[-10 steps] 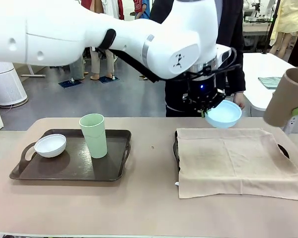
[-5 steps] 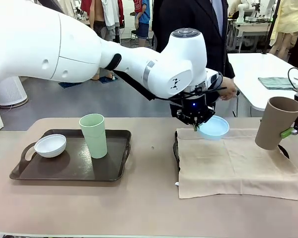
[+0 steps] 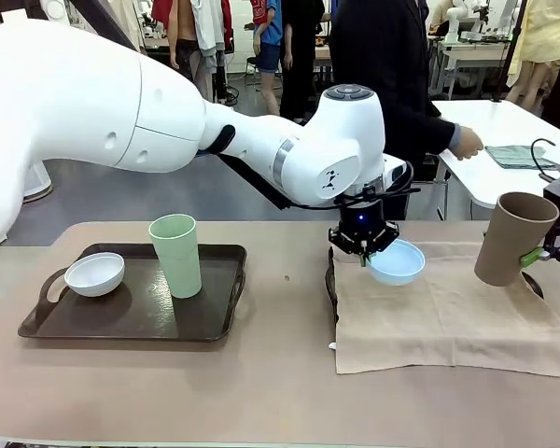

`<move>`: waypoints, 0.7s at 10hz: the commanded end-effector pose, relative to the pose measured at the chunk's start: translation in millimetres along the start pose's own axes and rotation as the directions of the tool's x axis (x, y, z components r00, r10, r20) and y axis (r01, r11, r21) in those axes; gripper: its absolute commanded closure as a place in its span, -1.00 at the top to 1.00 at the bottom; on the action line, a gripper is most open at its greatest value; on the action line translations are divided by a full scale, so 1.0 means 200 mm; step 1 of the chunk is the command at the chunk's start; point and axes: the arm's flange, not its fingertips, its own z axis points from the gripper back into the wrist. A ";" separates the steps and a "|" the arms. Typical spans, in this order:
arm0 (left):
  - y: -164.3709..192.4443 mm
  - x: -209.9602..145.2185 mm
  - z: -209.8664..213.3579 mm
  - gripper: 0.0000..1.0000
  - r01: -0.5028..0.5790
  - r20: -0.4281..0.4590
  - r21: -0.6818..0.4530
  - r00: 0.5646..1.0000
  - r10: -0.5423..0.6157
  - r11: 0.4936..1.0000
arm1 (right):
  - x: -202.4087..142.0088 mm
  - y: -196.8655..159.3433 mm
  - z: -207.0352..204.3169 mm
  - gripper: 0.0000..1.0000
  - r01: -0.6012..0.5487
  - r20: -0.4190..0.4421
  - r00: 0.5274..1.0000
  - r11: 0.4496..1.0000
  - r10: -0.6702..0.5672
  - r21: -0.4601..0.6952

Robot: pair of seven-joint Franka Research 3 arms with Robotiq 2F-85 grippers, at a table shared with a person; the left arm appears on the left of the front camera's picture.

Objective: Set up a tray with a mat and arrange the tableware.
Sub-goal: Place the Picnic Bowl and Reusable plastic cup back onto the Handle tray in front of the human's position.

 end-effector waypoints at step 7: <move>0.08 0.08 -0.16 -0.91 0.052 -0.032 -0.021 0.998 -0.053 0.998 | -0.22 -0.08 0.00 0.68 -0.030 -0.020 0.999 1.000 0.030 -0.003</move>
